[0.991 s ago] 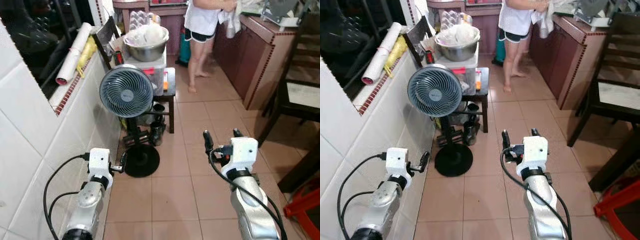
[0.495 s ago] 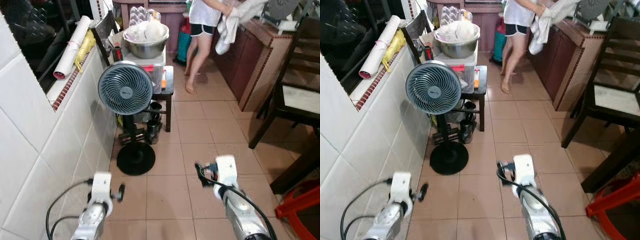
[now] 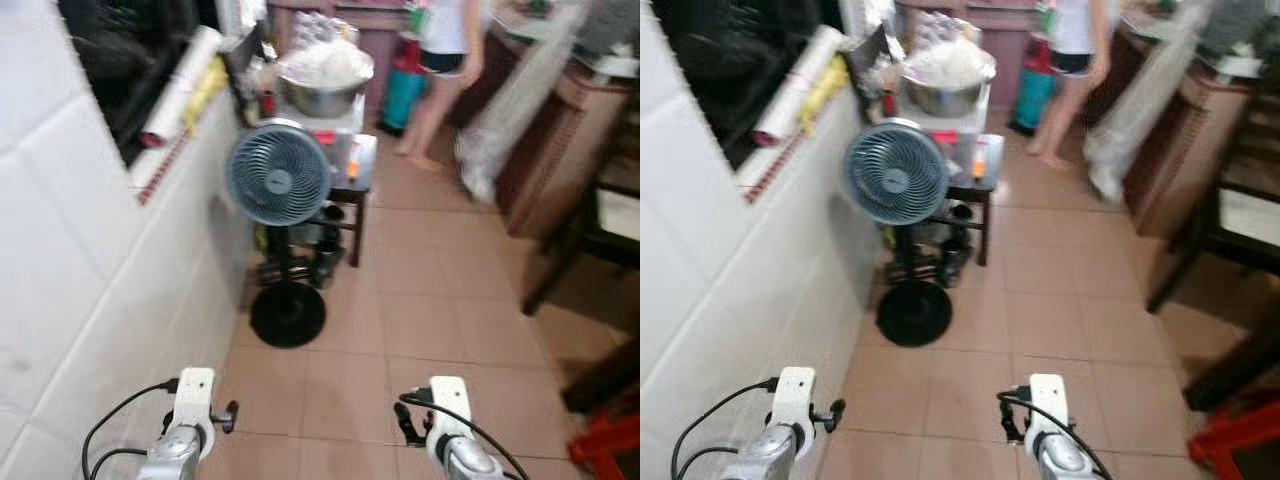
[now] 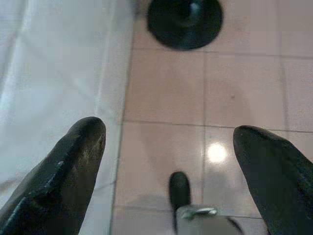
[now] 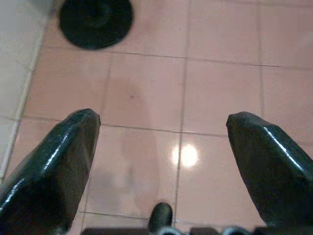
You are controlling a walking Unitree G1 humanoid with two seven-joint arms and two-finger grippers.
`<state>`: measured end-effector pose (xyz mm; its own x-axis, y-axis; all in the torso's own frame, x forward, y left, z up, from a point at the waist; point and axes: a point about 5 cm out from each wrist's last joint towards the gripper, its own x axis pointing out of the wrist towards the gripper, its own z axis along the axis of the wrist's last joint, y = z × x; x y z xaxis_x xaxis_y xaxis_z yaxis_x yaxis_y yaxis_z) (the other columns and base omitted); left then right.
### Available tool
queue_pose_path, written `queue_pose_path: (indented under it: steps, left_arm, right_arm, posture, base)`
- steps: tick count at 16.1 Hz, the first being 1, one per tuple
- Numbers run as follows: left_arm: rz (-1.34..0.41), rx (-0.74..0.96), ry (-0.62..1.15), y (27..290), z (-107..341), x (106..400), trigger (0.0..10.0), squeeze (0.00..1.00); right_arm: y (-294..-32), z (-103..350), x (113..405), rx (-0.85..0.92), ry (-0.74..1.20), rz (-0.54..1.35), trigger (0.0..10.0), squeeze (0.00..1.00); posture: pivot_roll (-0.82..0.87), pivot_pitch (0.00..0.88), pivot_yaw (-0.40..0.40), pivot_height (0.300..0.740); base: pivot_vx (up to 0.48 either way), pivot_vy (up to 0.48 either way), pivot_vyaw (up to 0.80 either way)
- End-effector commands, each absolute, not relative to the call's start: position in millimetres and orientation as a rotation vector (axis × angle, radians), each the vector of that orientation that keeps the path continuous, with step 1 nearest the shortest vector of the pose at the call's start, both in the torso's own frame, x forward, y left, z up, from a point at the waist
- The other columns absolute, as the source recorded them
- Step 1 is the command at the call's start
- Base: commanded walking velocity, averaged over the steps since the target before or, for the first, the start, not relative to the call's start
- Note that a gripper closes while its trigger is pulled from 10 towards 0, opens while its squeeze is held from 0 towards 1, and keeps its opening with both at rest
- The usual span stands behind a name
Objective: Setting the table
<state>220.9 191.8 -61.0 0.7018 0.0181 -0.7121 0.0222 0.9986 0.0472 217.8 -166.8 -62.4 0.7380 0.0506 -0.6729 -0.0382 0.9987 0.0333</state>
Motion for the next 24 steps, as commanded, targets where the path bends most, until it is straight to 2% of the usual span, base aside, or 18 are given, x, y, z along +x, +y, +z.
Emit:
queue_pose_path:
  steps: [1,6,9,12,15,17,20,24]
  left_arm:
    - [-0.012,0.065,0.793,189,-61,222,10.0,0.0]
    - [-0.012,0.111,0.811,197,-62,218,10.0,0.0]
    - [-0.021,0.104,0.806,195,-61,222,10.0,0.0]
    - [-0.084,0.089,0.795,185,-59,226,10.0,0.0]
    - [-0.034,0.05,0.839,187,-64,219,10.0,0.0]
    - [-0.024,0.022,0.839,186,-65,217,10.0,0.0]
    - [-0.126,0.089,0.838,175,-63,223,10.0,0.0]
    - [-0.08,0.12,0.848,184,-62,225,10.0,0.0]
  right_arm:
    - [-170,-68,209,0.0,0.779,0.046,10.0,0.0]
    - [-174,-75,199,0.025,0.825,0.0,10.0,0.0]
    - [-173,-76,198,0.033,0.832,-0.002,10.0,0.0]
    - [-174,-74,201,0.034,0.839,-0.001,10.0,0.0]
    - [-173,-70,210,0.118,0.831,-0.036,10.0,0.0]
    - [-176,-69,212,0.281,0.831,-0.136,10.0,0.0]
    - [-172,-71,210,0.316,0.847,-0.171,10.0,0.0]
    - [-169,-76,203,0.315,0.864,-0.155,10.0,0.0]
  posture:
    - [0.06,0.0,-0.005,0.74]
    - [0.06,0.0,0.027,0.74]
    - [0.07,0.0,0.013,0.74]
    - [0.1,0.0,-0.011,0.74]
    - [0.1,0.0,-0.017,0.74]
    - [0.11,0.0,0.005,0.74]
    - [0.09,0.0,0.041,0.74]
    - [0.06,0.0,0.065,0.74]
  base:
    - [0.0,0.0,0.0]
    - [0.0,0.0,0.0]
    - [0.0,0.0,0.61]
    - [0.0,0.0,0.0]
    - [0.0,0.0,0.0]
    - [0.0,0.0,0.0]
    - [0.0,0.0,0.0]
    - [0.0,0.0,0.0]
